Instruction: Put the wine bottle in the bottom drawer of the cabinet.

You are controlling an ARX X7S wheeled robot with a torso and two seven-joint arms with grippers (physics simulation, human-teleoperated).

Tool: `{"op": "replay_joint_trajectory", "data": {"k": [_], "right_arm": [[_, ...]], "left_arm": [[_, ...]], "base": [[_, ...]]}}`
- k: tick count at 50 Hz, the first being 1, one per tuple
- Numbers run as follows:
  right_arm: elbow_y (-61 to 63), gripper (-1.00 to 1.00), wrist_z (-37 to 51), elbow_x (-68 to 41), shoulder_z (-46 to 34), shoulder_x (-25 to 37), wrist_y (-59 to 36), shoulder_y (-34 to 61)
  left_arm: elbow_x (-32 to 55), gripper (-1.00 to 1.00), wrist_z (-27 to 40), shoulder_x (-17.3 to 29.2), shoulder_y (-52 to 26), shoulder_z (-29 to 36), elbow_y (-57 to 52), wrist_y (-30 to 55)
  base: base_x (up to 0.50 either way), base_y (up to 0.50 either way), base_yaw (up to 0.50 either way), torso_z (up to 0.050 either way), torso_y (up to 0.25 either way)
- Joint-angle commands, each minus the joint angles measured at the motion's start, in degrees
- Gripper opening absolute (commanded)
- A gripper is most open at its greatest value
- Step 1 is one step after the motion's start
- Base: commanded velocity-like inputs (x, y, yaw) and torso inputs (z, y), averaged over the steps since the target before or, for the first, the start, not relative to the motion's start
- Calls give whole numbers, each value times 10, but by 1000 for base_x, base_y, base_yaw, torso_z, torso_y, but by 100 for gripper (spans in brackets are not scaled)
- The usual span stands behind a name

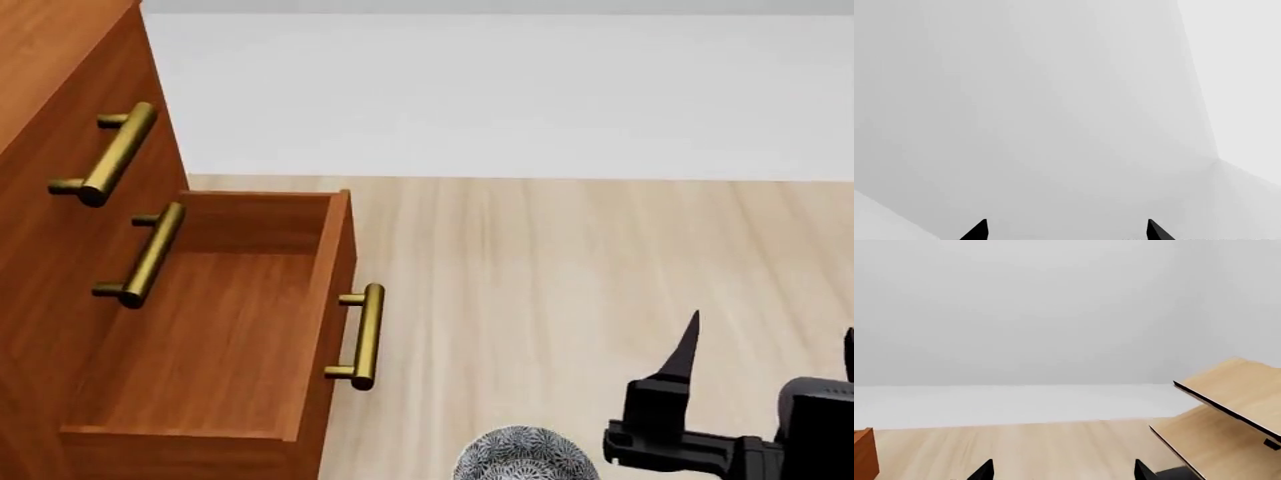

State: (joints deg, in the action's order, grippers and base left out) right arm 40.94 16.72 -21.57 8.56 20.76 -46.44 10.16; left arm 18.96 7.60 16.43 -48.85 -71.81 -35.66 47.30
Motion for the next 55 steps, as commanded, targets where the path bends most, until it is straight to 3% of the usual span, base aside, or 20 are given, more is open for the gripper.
{"op": "replay_joint_trajectory", "data": {"k": [1,28,55], "right_arm": [[15,100,-1,-24,62,7,-9,-33],[46,100,18,-62,173,14,-69,-108],[18,100,39,-52,186,54,-111,-87]], "left_arm": [[1,100,-4,-5,7,-4,3,-8],[2,100,-2,-4,11,1,1,-11],[2,100,-2,-3,17,7,2,-15]], "base": [[0,0,0,0,0],[0,0,0,0,0],[0,0,0,0,0]]}}
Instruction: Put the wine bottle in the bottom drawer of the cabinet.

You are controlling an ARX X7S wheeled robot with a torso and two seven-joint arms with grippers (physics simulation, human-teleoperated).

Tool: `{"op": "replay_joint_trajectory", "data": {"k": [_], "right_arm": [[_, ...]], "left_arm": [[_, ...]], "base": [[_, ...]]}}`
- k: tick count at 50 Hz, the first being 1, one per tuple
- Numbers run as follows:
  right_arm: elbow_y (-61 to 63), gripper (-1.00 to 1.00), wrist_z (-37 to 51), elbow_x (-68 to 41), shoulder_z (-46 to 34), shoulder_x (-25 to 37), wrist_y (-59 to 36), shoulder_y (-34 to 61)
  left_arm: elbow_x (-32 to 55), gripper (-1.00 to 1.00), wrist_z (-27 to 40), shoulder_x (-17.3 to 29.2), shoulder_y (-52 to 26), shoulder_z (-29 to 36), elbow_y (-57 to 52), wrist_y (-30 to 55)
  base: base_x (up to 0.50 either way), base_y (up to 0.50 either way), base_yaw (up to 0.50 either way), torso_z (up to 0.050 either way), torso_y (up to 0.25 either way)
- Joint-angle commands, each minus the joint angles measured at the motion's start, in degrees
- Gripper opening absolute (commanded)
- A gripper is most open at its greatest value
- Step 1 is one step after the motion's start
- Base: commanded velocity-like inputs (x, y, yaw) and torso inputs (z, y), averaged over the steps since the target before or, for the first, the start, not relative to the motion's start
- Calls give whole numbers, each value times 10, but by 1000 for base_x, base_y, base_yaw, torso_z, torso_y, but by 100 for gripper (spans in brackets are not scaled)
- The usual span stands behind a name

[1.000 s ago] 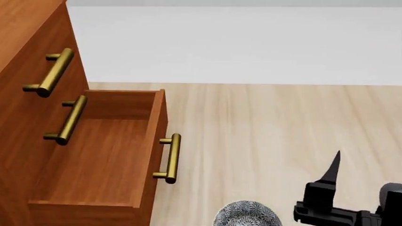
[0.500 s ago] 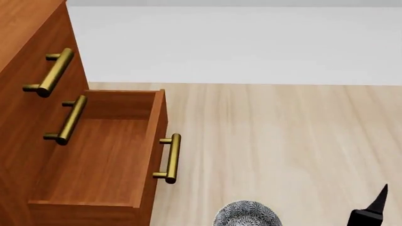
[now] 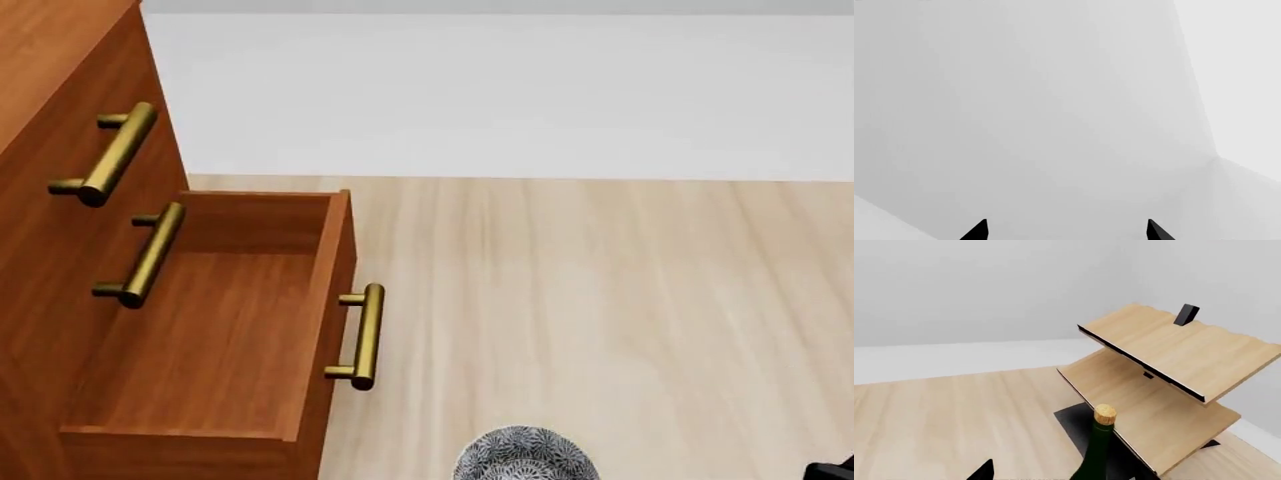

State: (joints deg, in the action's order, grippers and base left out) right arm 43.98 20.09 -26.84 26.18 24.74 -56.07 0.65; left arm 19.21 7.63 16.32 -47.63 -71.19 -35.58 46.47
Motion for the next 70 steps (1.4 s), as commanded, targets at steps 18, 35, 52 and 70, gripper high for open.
{"op": "replay_joint_trajectory", "data": {"k": [18,35,52,70], "right_arm": [[-44,100,2,-4,29,20,-9,25],[-54,100,0,-2,31,18,3,16],[-53,100,2,-5,41,31,-3,24],[-152,100,-8,-6,22,38,9,82]], "left_arm": [[-5,100,4,6,5,16,-2,-2],[-3,100,10,11,3,19,-7,5],[6,100,-1,-2,12,4,-3,-12],[7,100,6,7,8,15,-7,-1]], "base": [[0,0,0,0,-27],[0,0,0,0,-196],[0,0,0,0,-134],[0,0,0,0,0]]}}
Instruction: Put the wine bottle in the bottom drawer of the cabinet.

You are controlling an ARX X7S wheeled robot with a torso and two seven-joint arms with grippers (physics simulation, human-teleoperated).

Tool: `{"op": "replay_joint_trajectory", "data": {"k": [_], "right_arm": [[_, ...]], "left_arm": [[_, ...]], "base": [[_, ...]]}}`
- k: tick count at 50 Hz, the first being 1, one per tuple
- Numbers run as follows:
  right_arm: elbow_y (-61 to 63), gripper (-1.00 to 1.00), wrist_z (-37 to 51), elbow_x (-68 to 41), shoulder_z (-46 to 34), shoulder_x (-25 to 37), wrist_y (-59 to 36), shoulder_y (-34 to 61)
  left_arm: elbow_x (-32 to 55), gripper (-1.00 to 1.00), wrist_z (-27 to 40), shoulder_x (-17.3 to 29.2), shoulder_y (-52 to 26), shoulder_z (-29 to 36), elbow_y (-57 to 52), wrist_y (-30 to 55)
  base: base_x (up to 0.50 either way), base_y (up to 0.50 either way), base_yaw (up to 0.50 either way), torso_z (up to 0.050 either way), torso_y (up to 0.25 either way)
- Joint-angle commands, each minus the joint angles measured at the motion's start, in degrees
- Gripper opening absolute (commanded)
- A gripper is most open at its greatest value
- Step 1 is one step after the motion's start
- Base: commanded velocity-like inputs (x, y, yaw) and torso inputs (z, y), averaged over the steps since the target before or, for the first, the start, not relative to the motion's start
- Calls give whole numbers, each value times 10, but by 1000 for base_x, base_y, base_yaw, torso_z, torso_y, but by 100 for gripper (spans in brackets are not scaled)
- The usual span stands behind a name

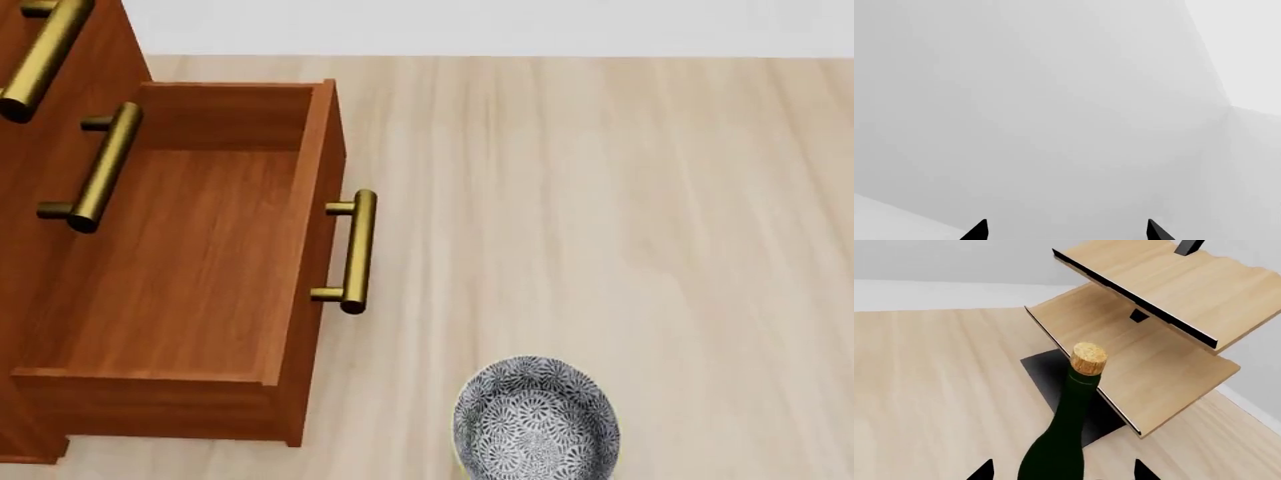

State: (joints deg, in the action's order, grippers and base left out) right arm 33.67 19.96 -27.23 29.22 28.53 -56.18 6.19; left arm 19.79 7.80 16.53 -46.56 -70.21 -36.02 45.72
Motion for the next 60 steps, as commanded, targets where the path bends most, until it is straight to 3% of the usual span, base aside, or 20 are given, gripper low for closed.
{"op": "replay_joint_trajectory", "data": {"k": [1,60], "right_arm": [[-54,100,-7,1,-12,1,14,29],[-223,100,-6,34,-66,24,60,138]], "left_arm": [[2,100,2,2,-1,2,-1,3],[5,100,0,-2,15,8,-1,-12]], "base": [[0,0,0,0,0],[0,0,0,0,0]]}}
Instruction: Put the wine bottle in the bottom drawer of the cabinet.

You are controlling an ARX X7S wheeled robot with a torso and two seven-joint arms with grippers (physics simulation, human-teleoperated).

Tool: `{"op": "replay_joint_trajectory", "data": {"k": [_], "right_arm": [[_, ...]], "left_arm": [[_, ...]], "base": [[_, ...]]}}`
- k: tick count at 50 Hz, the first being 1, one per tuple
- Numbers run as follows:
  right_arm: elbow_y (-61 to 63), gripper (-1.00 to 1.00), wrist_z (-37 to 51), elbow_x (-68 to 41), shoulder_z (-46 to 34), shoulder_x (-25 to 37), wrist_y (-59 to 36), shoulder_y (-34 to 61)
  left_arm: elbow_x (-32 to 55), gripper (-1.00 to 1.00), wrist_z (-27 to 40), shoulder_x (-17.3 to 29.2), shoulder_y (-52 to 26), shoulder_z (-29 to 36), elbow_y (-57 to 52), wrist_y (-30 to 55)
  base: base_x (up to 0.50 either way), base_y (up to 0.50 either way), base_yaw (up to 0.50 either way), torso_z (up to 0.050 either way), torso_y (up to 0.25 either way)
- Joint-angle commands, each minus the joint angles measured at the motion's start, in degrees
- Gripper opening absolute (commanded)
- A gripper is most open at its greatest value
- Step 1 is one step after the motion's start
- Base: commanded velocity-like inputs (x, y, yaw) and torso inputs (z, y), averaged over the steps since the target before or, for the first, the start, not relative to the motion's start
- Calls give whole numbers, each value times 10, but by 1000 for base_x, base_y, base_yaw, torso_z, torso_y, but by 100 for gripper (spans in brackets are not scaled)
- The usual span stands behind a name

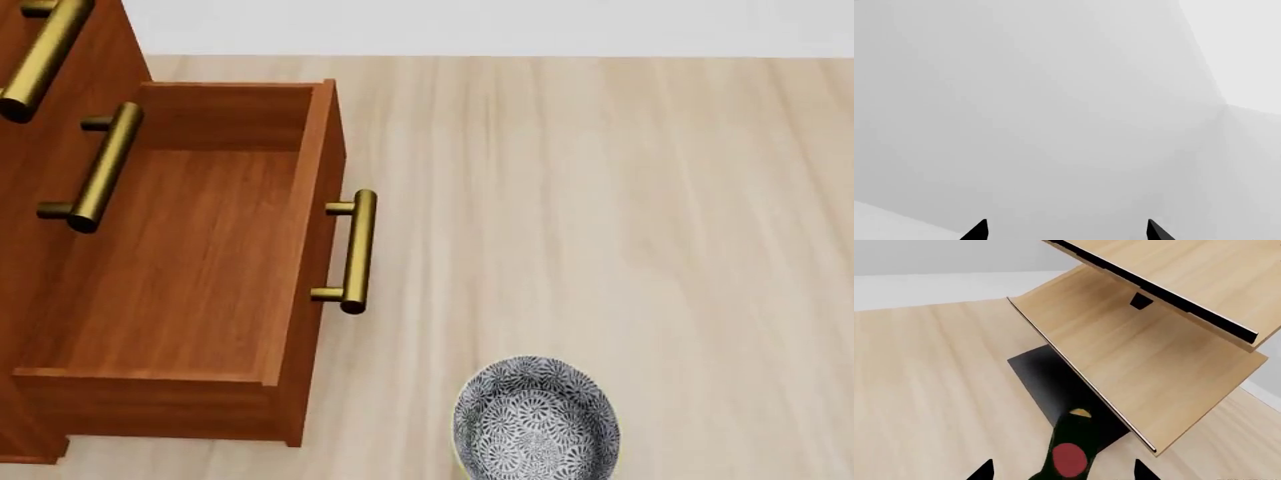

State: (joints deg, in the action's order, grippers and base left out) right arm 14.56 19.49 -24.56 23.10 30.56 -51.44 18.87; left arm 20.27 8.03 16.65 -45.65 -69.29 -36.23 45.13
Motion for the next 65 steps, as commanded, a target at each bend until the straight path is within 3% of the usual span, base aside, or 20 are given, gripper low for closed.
{"op": "replay_joint_trajectory", "data": {"k": [1,9,10,26,39,46,57,65], "right_arm": [[-35,100,-2,8,-5,3,15,11],[-38,100,-2,10,-9,4,18,15],[-39,-100,-2,11,-10,3,21,14],[20,-100,3,-7,6,8,-5,6],[180,-100,-2,-91,0,43,-135,46],[241,-100,6,-145,-14,59,-227,99],[243,-100,43,-227,-29,42,-376,267],[169,-100,207,-445,-73,64,-382,358]], "left_arm": [[0,100,-2,-2,5,0,1,-6],[0,100,2,2,2,4,0,0],[0,100,8,6,-3,8,-3,6],[1,100,8,7,0,9,-2,4],[3,100,8,5,4,9,-2,2],[3,100,8,4,5,10,0,2],[5,100,8,4,7,10,0,2],[4,100,10,4,8,13,0,2]], "base": [[0,0,0,0,0],[0,0,0,0,0],[0,0,0,0,0],[0,0,0,0,0],[0,0,0,0,0],[0,0,0,0,0],[0,0,0,0,0],[0,0,0,0,0]]}}
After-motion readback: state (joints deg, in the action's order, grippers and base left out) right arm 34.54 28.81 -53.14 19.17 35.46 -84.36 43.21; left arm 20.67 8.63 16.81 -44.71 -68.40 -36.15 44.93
